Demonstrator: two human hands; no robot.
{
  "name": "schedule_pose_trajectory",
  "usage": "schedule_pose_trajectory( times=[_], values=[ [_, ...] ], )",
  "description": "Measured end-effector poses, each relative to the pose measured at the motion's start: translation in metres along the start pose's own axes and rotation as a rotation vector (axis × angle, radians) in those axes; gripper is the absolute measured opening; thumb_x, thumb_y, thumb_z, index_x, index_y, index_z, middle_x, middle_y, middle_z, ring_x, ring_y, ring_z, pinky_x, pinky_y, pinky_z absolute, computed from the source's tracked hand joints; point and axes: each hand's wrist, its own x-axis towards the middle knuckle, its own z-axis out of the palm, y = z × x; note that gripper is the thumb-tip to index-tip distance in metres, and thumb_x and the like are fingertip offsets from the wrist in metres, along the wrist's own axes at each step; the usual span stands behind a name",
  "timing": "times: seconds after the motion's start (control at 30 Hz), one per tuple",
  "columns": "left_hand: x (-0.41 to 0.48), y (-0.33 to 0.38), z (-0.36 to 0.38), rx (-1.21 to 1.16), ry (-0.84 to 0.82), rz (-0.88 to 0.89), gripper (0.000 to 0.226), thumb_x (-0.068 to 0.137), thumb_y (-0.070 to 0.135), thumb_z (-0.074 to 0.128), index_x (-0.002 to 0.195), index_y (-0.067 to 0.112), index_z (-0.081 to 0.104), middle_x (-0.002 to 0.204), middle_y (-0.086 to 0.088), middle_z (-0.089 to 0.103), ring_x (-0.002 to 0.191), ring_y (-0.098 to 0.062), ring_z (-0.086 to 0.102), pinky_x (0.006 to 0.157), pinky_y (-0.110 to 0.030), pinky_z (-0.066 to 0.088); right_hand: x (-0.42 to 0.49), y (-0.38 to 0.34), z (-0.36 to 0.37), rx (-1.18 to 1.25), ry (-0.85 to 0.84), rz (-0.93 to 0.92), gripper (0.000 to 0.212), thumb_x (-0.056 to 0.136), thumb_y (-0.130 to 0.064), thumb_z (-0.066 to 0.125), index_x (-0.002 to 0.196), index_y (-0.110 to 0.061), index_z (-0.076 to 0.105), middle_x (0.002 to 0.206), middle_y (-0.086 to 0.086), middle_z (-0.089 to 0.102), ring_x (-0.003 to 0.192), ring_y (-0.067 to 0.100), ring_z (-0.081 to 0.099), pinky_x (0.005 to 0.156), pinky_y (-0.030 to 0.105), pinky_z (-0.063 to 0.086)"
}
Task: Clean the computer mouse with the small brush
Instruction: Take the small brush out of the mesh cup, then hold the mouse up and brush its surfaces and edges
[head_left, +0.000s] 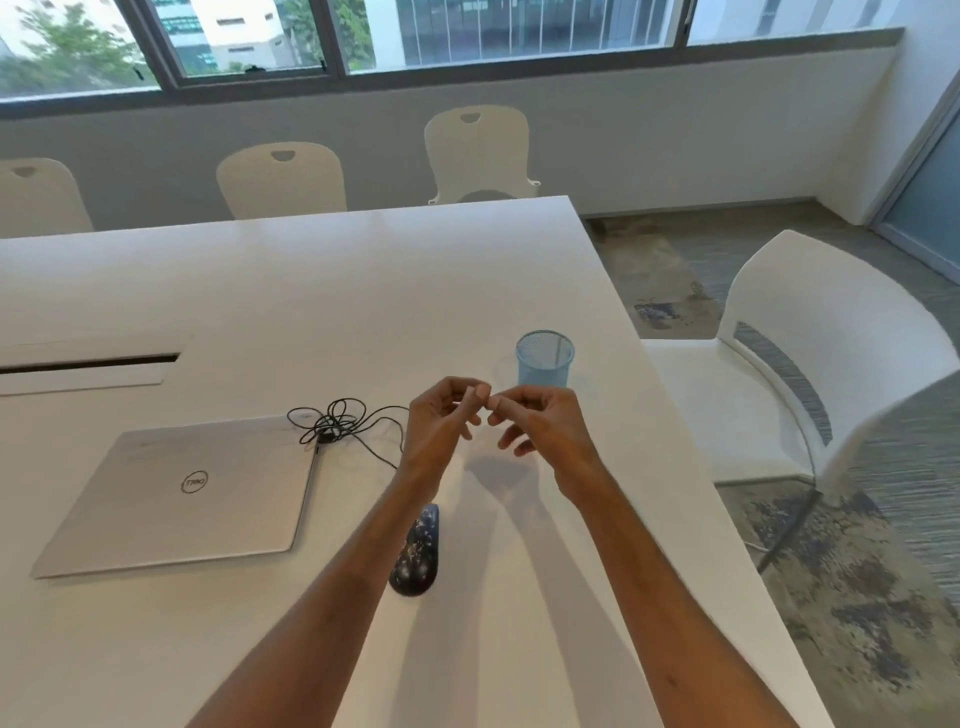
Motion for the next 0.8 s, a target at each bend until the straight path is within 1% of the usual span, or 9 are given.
schedule_pose_trajectory(
  times=[0.1, 0.2, 0.37, 0.43, 0.53, 0.6, 0.7, 0.73, 0.8],
  values=[
    [-0.021, -0.006, -0.013, -0.055, 0.036, -0.058, 0.019, 0.108, 0.026, 0.079, 0.116, 0.01, 0.081, 0.099, -0.003, 0.082, 0.084, -0.012, 0.07, 0.075, -0.028, 0.057, -0.019, 0.008, 0.01, 0.151, -0.043, 0.12, 0.026, 0.102, -0.034, 0.079, 0.115, -0.012, 0.082, 0.101, 0.004, 0.086, 0.076, 0.021, 0.08, 0.066, 0.028, 0.06],
    [-0.038, -0.005, -0.025, -0.125, 0.098, -0.097, 0.018, 0.107, 0.024, 0.08, 0.116, 0.009, 0.081, 0.097, -0.001, 0.081, 0.081, -0.012, 0.069, 0.073, -0.027, 0.056, -0.039, 0.015, 0.021, 0.326, -0.009, 0.21, 0.029, 0.105, -0.035, 0.075, 0.123, -0.013, 0.079, 0.111, 0.004, 0.086, 0.084, 0.023, 0.08, 0.074, 0.033, 0.062],
    [-0.07, -0.004, -0.043, -0.081, 0.083, -0.063, 0.013, 0.107, 0.021, 0.079, 0.114, 0.011, 0.08, 0.092, 0.003, 0.081, 0.079, -0.007, 0.07, 0.069, -0.021, 0.057, -0.07, 0.018, 0.051, 0.471, 0.146, 0.222, 0.029, 0.101, -0.037, 0.079, 0.119, -0.015, 0.083, 0.109, 0.005, 0.086, 0.076, 0.015, 0.071, 0.073, 0.033, 0.056],
    [-0.084, -0.004, -0.052, -0.048, 0.065, -0.034, 0.012, 0.107, 0.021, 0.079, 0.114, 0.012, 0.079, 0.096, 0.002, 0.081, 0.082, -0.007, 0.071, 0.07, -0.02, 0.057, -0.082, 0.018, 0.063, 0.472, 0.194, 0.23, 0.026, 0.102, -0.038, 0.078, 0.115, -0.016, 0.084, 0.106, 0.004, 0.086, 0.073, 0.014, 0.069, 0.074, 0.034, 0.055],
    [-0.101, -0.002, -0.069, 0.002, 0.053, -0.008, 0.013, 0.109, 0.023, 0.077, 0.116, 0.013, 0.079, 0.104, -0.003, 0.083, 0.091, -0.01, 0.073, 0.075, -0.021, 0.057, -0.099, 0.02, 0.076, 0.433, 0.246, 0.251, 0.028, 0.106, -0.039, 0.07, 0.111, -0.016, 0.084, 0.102, 0.002, 0.086, 0.071, 0.014, 0.07, 0.076, 0.037, 0.056],
    [-0.113, -0.001, -0.078, 0.007, 0.028, -0.001, 0.017, 0.112, 0.026, 0.073, 0.119, 0.013, 0.08, 0.11, -0.004, 0.084, 0.098, -0.012, 0.075, 0.078, -0.024, 0.057, -0.109, 0.021, 0.082, 0.426, 0.278, 0.251, 0.027, 0.107, -0.038, 0.068, 0.11, -0.016, 0.084, 0.1, 0.002, 0.086, 0.071, 0.016, 0.07, 0.075, 0.037, 0.055],
    [-0.131, 0.001, -0.091, 0.048, 0.034, 0.014, 0.036, 0.117, 0.039, 0.059, 0.123, 0.011, 0.081, 0.117, -0.005, 0.082, 0.109, -0.021, 0.076, 0.087, -0.029, 0.057, -0.119, 0.023, 0.086, 0.404, 0.327, 0.267, 0.025, 0.107, -0.035, 0.069, 0.109, -0.014, 0.083, 0.094, 0.001, 0.085, 0.07, 0.016, 0.068, 0.069, 0.034, 0.054],
    [-0.136, 0.0, -0.096, 0.077, 0.047, 0.028, 0.038, 0.119, 0.04, 0.056, 0.123, 0.012, 0.081, 0.117, -0.005, 0.082, 0.111, -0.023, 0.075, 0.089, -0.033, 0.058, -0.121, 0.024, 0.086, 0.405, 0.329, 0.277, 0.025, 0.108, -0.034, 0.068, 0.107, -0.014, 0.083, 0.091, 0.0, 0.084, 0.07, 0.016, 0.068, 0.068, 0.033, 0.053],
    [-0.144, -0.004, -0.105, 0.214, 0.06, 0.062, 0.032, 0.12, 0.036, 0.057, 0.128, 0.014, 0.079, 0.121, -0.002, 0.08, 0.118, -0.023, 0.073, 0.098, -0.045, 0.061, -0.123, 0.026, 0.086, 0.404, 0.339, 0.307, 0.025, 0.109, -0.033, 0.066, 0.105, -0.014, 0.081, 0.089, 0.001, 0.082, 0.072, 0.017, 0.068, 0.067, 0.034, 0.054]
  ],
)
